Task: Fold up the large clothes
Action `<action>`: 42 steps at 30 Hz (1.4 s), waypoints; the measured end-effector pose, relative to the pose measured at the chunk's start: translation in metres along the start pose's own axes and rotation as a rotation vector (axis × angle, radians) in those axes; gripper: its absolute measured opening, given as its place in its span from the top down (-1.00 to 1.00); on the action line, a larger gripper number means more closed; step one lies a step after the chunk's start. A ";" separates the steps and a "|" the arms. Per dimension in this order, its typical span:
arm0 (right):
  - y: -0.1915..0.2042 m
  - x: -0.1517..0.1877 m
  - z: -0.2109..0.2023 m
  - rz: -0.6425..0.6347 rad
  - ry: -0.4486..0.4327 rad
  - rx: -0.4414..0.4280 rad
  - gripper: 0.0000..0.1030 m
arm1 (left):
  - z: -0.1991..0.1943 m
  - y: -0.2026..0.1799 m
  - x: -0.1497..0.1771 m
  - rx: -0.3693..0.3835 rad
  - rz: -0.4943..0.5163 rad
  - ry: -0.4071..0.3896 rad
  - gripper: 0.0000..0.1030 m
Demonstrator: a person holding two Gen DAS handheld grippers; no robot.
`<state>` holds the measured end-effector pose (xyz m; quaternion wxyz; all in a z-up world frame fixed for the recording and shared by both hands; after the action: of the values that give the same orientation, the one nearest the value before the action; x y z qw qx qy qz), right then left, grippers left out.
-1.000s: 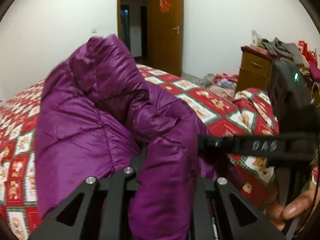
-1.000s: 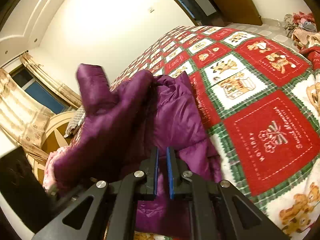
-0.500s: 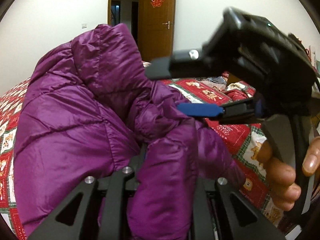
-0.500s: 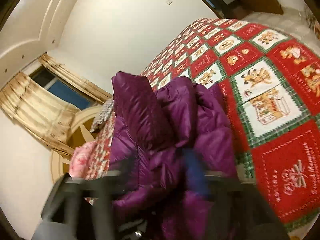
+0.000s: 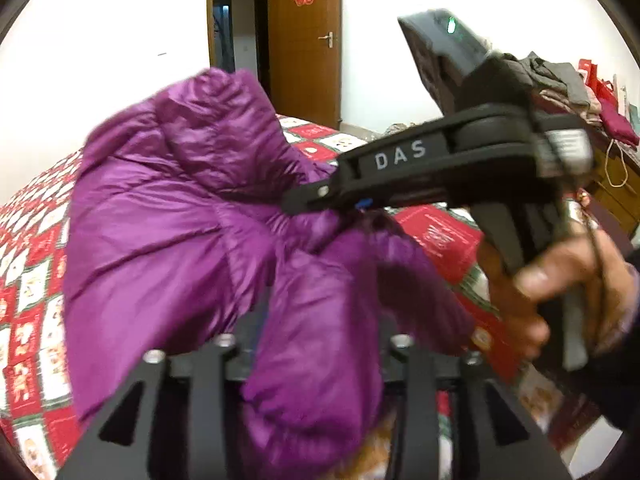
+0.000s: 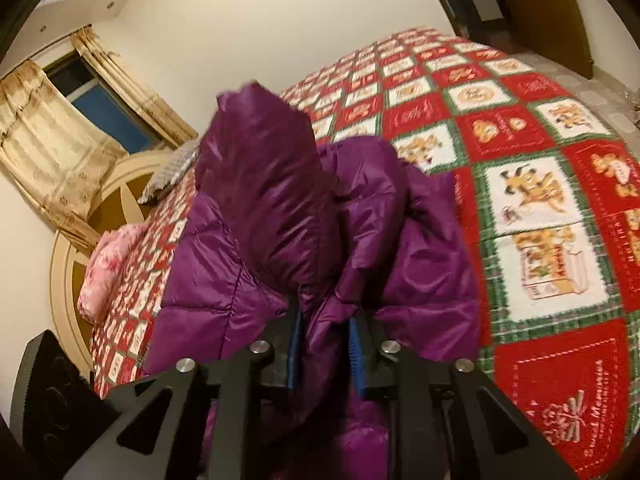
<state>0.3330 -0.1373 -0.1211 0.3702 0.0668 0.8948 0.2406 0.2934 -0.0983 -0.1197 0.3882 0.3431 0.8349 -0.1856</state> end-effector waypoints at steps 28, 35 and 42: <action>-0.008 -0.021 -0.067 -0.024 -0.184 0.189 0.81 | 0.002 0.190 -0.021 -0.243 -0.366 -0.099 -0.73; 0.041 -0.085 -0.019 -0.045 -0.088 0.114 0.81 | 0.013 0.156 -0.029 -0.264 -0.268 -0.068 -0.74; -0.009 -0.071 0.048 0.058 -0.049 0.195 0.82 | 0.001 0.154 -0.030 -0.248 -0.241 -0.075 -0.77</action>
<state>0.4178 -0.1478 -0.1103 0.3767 0.1344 0.9022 0.1614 0.4180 -0.0048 -0.1038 0.4331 0.1829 0.8715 -0.1391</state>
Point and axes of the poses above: each gripper's, at about its wrist camera, not at the fingertips, and z roughly the way its jaws point, y to its left, x to its underside, the point moved 3 cm from there along z, roughly the way its jaws point, and after that the axes turned 1 degree about -z, right-handed, at the moved point
